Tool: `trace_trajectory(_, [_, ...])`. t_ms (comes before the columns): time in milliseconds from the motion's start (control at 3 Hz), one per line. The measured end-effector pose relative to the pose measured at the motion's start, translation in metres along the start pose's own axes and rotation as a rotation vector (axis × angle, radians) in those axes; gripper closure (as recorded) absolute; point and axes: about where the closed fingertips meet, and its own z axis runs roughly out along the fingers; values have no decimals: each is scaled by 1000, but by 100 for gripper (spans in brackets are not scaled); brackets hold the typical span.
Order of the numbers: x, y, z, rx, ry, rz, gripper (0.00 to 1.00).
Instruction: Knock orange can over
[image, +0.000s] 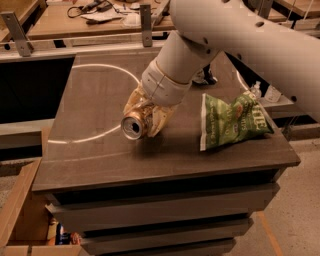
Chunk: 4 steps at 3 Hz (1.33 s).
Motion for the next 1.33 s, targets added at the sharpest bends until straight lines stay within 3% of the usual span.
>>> trace_trajectory(333, [-4,-1,4,-22,19,-2,4])
trace_trajectory(1333, [-2,0,3,-10,19,24,0])
